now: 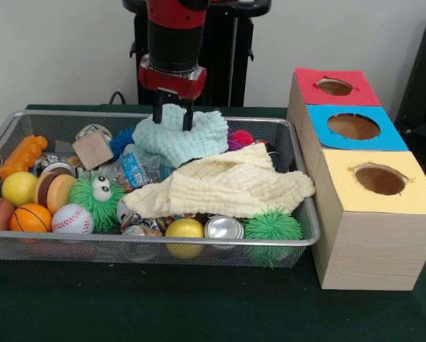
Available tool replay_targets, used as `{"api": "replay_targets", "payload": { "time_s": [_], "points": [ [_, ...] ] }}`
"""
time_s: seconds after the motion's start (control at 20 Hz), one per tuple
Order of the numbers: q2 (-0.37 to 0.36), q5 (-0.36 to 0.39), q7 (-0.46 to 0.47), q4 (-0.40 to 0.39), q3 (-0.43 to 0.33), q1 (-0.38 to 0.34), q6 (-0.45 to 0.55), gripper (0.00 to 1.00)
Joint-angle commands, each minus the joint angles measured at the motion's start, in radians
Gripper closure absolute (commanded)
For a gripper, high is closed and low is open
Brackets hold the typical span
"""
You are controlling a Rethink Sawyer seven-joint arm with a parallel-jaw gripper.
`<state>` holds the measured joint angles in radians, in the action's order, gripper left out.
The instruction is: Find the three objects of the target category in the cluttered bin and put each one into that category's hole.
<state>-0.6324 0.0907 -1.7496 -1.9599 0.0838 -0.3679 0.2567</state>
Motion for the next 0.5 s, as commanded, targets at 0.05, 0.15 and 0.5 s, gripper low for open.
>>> {"api": "replay_targets", "payload": {
  "time_s": [0.05,0.15,0.5],
  "points": [
    [0.036,0.014,-0.131,0.088,-0.002,0.017,-0.060,0.00],
    [0.060,0.013,-0.135,0.100,0.002,0.018,-0.081,0.00],
    [0.118,0.015,-0.134,0.144,0.047,0.056,-0.092,1.00]
  ]
}}
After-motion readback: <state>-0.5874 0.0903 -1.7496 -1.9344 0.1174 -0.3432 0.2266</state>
